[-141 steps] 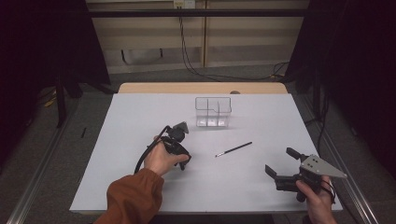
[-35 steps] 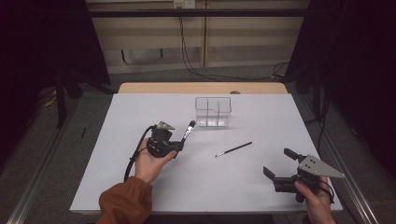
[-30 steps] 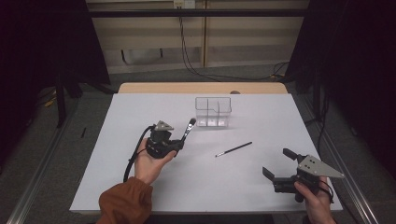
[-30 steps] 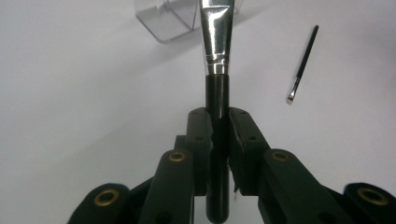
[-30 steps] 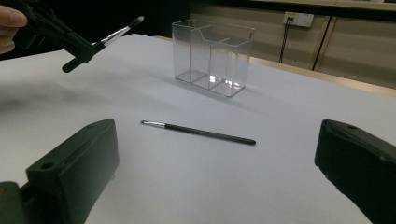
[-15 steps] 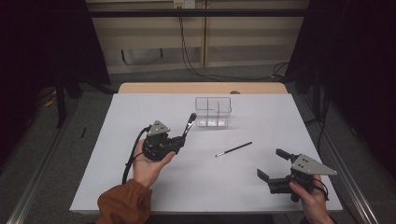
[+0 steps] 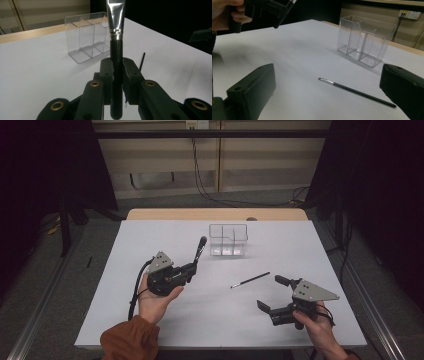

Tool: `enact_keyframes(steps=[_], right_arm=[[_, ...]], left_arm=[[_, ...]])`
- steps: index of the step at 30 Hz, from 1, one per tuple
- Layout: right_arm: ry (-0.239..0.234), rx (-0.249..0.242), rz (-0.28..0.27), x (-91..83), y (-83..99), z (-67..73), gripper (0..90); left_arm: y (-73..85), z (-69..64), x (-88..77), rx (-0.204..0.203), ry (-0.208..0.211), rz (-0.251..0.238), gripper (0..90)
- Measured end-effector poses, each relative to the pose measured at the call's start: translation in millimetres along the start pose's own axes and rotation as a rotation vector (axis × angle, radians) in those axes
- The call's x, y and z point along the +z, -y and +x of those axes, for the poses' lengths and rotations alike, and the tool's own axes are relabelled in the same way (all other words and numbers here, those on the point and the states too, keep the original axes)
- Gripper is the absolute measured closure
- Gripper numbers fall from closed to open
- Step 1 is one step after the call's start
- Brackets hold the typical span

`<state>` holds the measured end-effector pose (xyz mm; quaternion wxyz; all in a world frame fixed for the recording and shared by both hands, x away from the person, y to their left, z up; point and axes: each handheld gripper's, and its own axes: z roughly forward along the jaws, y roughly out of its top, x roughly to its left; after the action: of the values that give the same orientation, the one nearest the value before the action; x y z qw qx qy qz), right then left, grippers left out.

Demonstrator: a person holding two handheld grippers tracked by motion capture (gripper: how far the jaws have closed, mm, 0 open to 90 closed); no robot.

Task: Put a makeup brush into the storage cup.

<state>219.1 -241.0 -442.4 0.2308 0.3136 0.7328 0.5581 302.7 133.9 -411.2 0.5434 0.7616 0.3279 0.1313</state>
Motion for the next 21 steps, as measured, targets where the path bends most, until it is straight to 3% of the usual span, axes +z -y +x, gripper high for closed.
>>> enact_keyframes(steps=[6, 16, 18, 21], right_arm=[[-0.028, 0.031, -0.02, 7.6, -6.9, 0.9, 0.3], [-0.034, 0.049, -0.04, 17.0, -15.8, 4.5, 2.6], [-0.061, 0.052, -0.046, 19.8, -17.7, 6.9, 2.8], [-0.103, 0.094, -0.072, 26.9, -24.8, 11.1, 4.0]], left_arm=[[0.6, -3.7, -1.7, 0.001, 0.031, -0.039, 79.5], [2.1, -10.3, -15.1, 0.016, 0.036, -0.063, 79.5], [4.2, -12.4, -14.8, 0.022, 0.044, -0.062, 79.4], [7.3, -15.1, -10.9, 0.014, 0.063, -0.057, 79.4]])
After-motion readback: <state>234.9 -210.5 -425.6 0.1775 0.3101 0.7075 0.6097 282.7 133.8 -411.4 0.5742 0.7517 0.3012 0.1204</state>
